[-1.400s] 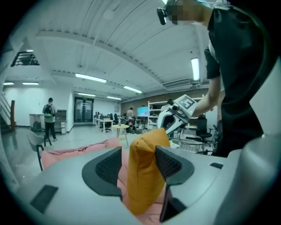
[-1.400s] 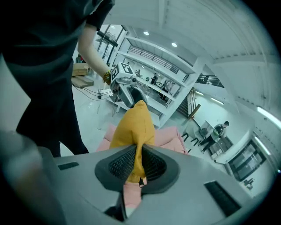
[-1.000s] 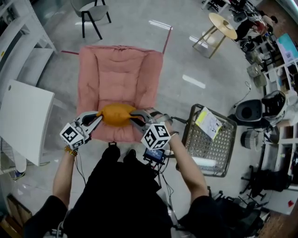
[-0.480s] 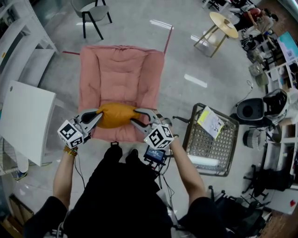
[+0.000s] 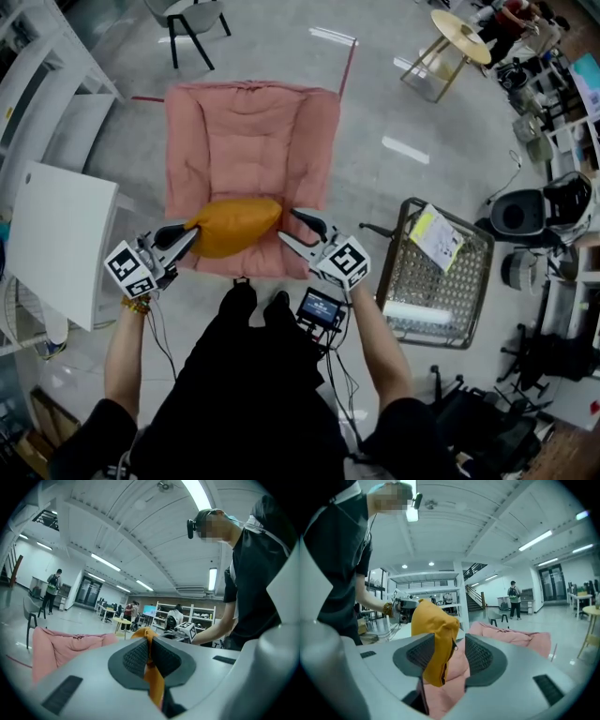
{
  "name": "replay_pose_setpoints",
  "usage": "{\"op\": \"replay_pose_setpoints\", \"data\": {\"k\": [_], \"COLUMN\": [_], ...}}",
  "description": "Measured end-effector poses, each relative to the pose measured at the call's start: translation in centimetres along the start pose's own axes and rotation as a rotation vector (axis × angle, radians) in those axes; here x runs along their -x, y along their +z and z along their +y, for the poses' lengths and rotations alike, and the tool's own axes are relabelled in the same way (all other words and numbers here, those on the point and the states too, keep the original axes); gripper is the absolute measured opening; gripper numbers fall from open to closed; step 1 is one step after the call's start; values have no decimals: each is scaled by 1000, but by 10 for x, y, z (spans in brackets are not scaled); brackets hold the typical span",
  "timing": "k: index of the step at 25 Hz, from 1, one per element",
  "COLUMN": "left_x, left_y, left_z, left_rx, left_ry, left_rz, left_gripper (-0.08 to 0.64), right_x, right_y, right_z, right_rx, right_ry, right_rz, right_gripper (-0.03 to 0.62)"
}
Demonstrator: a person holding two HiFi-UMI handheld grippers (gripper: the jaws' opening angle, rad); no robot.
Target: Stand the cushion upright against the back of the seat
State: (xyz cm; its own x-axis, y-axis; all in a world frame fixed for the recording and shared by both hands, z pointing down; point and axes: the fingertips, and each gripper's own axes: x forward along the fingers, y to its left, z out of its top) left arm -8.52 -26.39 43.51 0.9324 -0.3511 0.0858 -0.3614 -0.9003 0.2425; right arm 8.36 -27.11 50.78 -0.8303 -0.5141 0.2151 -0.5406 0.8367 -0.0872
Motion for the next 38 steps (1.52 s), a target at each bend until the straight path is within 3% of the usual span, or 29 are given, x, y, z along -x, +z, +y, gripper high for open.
{"op": "replay_pose_setpoints", "data": {"k": [4,7,15,27,33,38], "left_x": [0,1,-6,-52,-68,-80], "left_y": [-3,-4,-57,-146,-187,-218], "left_z": [-2,6,78,178,207,246], "left_rx": [11,31,105,150,175,220], "left_ry": [-36,-28,110,131,132,183], "left_rz": [3,8,159,376,431,452], "left_gripper": [21,21,21,21,21,21], "right_x": [-23,-37,-65,-124,-145,-173], "right_y": [11,15,-3,-93,-133,-164], "right_z": [3,9,-9,-85,-115,-147], "right_rx": [-59,-85,-116,-194,-236,-244], "right_ry": [111,165,61,-82,-143,-202], "right_rz": [-31,-19,100,322,364,406], "right_gripper": [183,65,45,44,44,44]}}
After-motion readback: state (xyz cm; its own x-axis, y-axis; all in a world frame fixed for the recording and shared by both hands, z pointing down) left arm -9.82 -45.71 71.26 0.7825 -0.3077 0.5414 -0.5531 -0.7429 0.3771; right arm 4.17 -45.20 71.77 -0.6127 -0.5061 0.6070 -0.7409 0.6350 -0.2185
